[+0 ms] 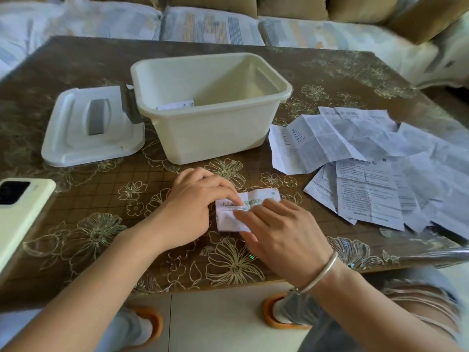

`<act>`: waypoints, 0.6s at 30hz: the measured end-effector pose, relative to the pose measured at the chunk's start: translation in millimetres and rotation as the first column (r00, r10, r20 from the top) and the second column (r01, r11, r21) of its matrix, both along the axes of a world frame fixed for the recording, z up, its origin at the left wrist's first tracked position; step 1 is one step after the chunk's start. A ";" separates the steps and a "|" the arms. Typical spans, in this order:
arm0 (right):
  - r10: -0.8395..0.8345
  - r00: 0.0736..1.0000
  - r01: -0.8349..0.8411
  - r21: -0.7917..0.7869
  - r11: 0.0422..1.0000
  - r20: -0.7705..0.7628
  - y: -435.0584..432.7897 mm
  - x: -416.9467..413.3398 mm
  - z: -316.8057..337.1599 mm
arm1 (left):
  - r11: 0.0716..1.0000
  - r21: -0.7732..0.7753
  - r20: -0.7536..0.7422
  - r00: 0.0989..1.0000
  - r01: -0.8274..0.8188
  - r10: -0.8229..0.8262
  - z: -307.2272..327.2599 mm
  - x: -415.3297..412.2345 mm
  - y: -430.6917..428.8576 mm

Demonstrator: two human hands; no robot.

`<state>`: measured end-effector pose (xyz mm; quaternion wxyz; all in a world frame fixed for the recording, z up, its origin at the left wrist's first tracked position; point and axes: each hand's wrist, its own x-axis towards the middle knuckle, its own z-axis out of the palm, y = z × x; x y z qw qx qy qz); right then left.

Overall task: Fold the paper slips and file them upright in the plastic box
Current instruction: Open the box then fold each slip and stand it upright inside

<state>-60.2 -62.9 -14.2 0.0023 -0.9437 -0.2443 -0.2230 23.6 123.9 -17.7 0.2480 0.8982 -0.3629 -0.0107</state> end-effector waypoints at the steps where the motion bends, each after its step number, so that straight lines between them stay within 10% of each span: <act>1: 0.003 1.000 -0.003 0.008 1.000 0.012 1.3 -2.0 -2.1 | 1.000 -0.010 -0.009 1.000 0.000 0.000 -0.3 -0.3 -0.1; 18: -0.072 0.943 0.276 0.646 0.712 -0.324 -26.2 -29.3 -10.1 | 0.945 -0.294 0.077 0.981 -0.147 0.177 -11.8 -46.5 -0.5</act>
